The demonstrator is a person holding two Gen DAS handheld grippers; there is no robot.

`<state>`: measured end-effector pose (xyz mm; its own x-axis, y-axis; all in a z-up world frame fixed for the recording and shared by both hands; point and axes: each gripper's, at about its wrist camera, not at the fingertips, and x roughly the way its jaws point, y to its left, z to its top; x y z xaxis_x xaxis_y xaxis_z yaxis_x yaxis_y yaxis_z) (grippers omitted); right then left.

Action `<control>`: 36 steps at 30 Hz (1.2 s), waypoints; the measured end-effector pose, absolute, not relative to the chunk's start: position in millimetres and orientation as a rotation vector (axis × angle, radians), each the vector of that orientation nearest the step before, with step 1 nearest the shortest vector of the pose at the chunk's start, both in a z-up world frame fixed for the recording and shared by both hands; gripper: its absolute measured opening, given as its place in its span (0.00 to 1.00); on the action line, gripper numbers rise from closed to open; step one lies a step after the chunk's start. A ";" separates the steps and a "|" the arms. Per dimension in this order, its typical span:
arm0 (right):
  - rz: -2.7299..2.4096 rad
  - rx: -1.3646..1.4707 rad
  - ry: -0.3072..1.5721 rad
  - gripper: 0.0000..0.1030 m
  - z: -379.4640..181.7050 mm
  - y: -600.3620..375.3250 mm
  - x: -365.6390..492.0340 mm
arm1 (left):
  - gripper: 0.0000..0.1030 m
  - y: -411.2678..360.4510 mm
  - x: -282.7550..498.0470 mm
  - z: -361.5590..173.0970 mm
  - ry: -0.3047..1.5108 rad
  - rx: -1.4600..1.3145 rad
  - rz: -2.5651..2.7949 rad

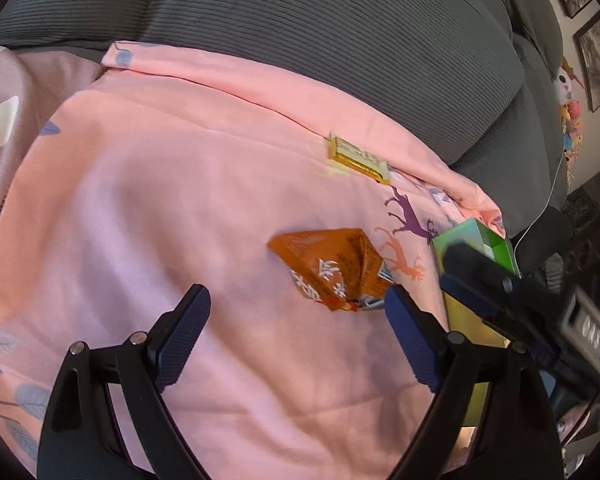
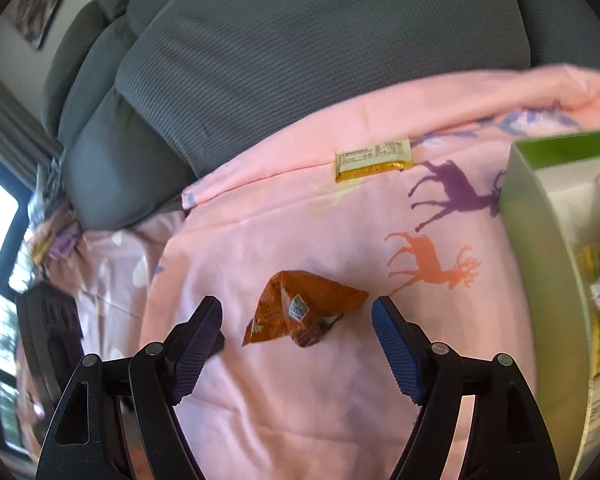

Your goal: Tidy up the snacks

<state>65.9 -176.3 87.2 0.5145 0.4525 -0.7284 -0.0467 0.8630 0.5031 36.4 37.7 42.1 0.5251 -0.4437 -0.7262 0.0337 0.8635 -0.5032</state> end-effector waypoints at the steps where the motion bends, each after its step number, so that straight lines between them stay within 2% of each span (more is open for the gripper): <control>1: 0.311 0.480 0.999 0.76 84.8 -177.8 68.0 | 0.86 33.5 36.9 41.0 0.985 -0.457 -0.303; 11: 0.336 0.617 1.083 0.76 53.3 -173.9 94.2 | 0.85 8.3 48.2 31.7 0.999 -0.435 -0.361; 14: 0.349 0.634 1.110 0.76 43.5 -171.6 99.0 | 0.83 5.5 53.1 27.5 0.998 -0.443 -0.383; 17: 0.372 0.634 1.139 0.76 36.8 -167.0 102.2 | 0.75 2.4 59.1 20.7 1.017 -0.468 -0.393; 19: 0.382 0.607 1.153 0.76 32.6 -160.9 103.8 | 0.63 -0.2 61.8 15.7 1.028 -0.486 -0.420; 24: 0.383 0.628 1.181 0.71 19.2 -161.6 103.5 | 0.59 -6.0 56.3 18.1 1.004 -0.439 -0.432; 31: 0.412 0.615 1.155 0.70 32.1 -162.3 87.3 | 0.55 -6.1 37.6 32.9 0.954 -0.420 -0.444; 36: 0.451 0.536 1.056 0.70 73.4 -164.0 65.0 | 0.55 -13.4 16.0 65.9 0.839 -0.383 -0.473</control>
